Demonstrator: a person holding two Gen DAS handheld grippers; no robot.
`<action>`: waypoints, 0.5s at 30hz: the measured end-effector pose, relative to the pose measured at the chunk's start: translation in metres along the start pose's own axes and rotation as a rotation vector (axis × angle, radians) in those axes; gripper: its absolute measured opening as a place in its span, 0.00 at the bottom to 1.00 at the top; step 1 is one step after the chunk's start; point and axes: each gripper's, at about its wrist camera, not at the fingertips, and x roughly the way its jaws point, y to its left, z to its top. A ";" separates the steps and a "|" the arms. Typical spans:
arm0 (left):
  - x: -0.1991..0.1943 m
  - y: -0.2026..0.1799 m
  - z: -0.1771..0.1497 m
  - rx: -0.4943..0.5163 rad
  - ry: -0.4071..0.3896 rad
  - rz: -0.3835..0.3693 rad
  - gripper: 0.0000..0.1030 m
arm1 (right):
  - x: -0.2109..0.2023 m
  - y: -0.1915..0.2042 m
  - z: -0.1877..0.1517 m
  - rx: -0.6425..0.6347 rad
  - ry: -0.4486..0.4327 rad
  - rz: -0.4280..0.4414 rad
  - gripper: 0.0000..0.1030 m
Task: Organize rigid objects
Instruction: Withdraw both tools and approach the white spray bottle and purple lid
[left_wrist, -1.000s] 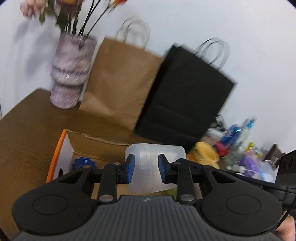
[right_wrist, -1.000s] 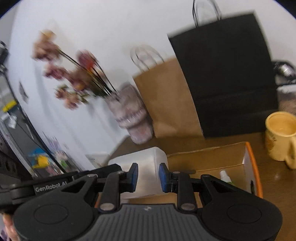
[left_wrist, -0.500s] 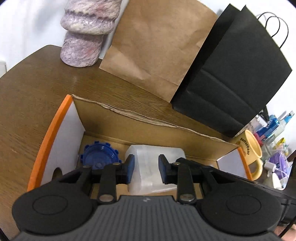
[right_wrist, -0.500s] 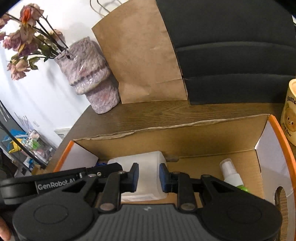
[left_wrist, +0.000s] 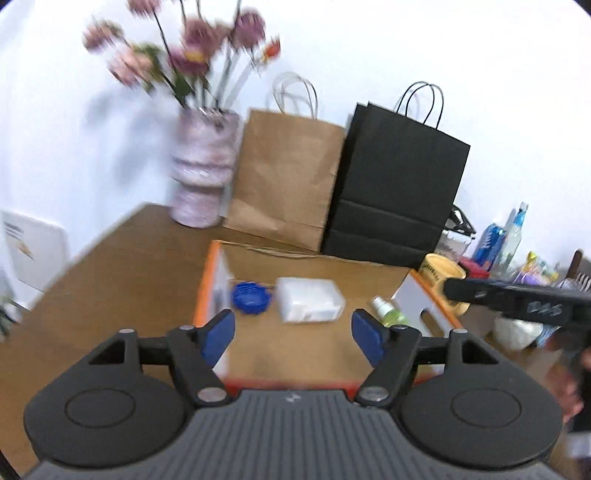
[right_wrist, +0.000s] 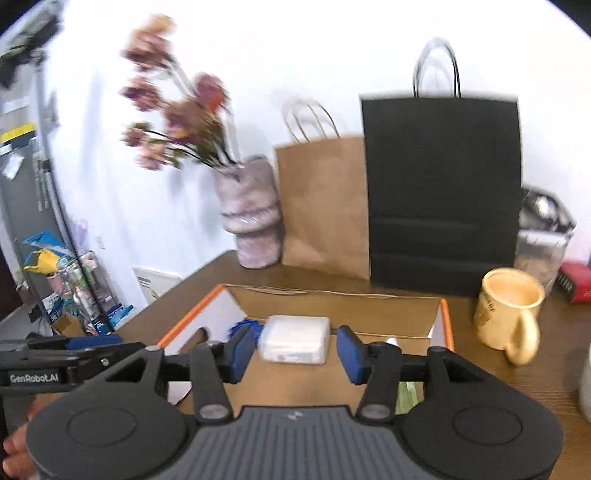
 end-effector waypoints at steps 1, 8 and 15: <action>-0.018 0.000 -0.010 0.011 -0.024 0.015 0.73 | -0.016 0.006 -0.007 -0.017 -0.008 0.003 0.49; -0.130 0.003 -0.075 -0.025 -0.102 0.102 0.81 | -0.098 0.039 -0.078 -0.072 -0.070 -0.005 0.59; -0.195 -0.012 -0.125 0.018 -0.136 0.160 0.86 | -0.162 0.048 -0.147 -0.022 -0.113 -0.035 0.68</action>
